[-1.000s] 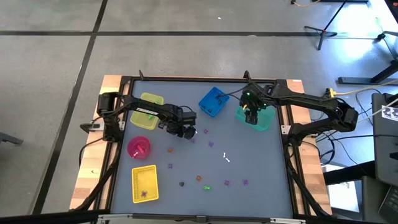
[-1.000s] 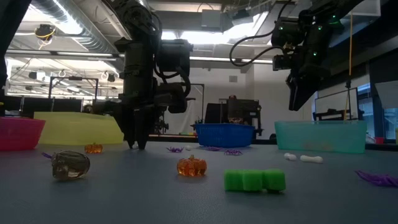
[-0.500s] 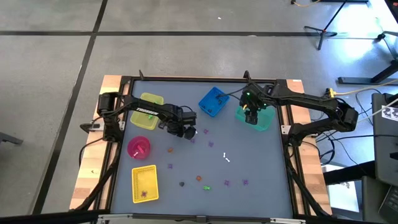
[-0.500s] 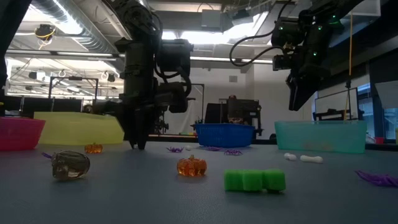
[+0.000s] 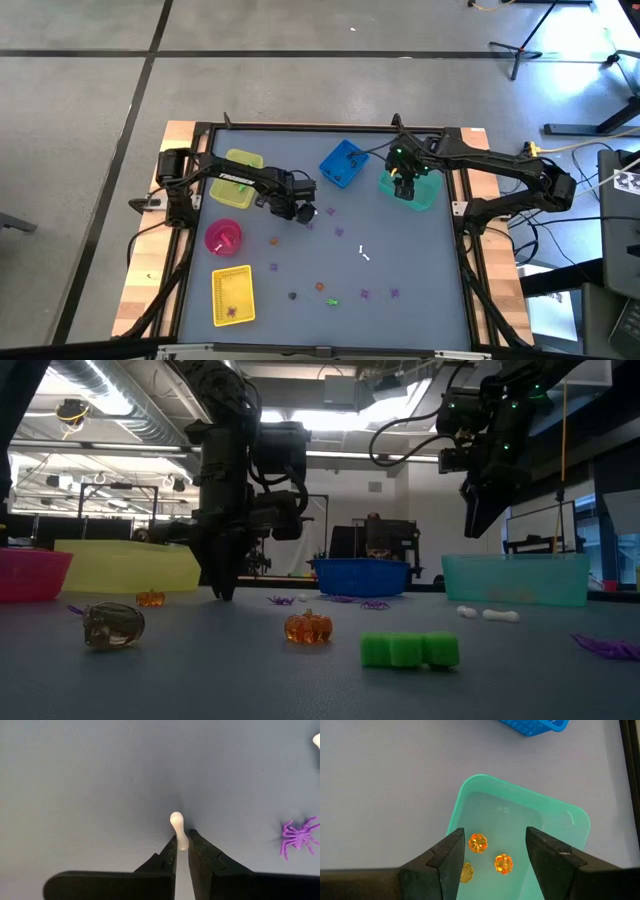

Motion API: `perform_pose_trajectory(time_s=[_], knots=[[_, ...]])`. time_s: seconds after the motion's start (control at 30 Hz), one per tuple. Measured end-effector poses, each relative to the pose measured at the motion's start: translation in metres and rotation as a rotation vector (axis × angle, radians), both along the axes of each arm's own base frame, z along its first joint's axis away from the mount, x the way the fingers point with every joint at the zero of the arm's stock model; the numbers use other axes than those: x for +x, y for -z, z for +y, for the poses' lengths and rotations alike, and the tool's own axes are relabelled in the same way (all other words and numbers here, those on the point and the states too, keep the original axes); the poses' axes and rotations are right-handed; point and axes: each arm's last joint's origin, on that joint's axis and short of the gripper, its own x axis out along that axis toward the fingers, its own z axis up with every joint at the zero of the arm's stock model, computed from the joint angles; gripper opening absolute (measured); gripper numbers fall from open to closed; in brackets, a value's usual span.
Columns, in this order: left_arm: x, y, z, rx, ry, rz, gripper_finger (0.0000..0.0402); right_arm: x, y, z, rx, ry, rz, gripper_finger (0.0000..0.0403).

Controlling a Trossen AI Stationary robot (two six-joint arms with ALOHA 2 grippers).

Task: Sort Halloween decoration
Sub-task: Put the white bone toy into the red bowl

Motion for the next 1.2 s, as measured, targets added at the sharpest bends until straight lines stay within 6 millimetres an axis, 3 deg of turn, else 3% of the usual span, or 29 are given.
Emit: perform_pose_trajectory(time_s=[0.37, 0.7, 0.93, 1.2], knots=[[-0.002, -0.007, 0.000, 0.012, 0.026, -0.021, 0.0015, 0.000, 0.000, 0.000, 0.000, 0.000, 0.000, 0.0209], [-0.013, -0.038, -0.008, -0.040, 0.044, -0.070, 0.0015, 0.000, 0.000, 0.000, 0.000, 0.000, 0.000, 0.0209], [-0.030, -0.066, -0.025, -0.084, 0.094, -0.076, 0.0015, 0.000, 0.000, 0.000, 0.000, 0.000, 0.000, 0.0209], [-0.065, -0.098, -0.058, -0.127, 0.203, 0.013, 0.0015, 0.000, 0.000, 0.000, 0.000, 0.001, 0.000, 0.0209]])
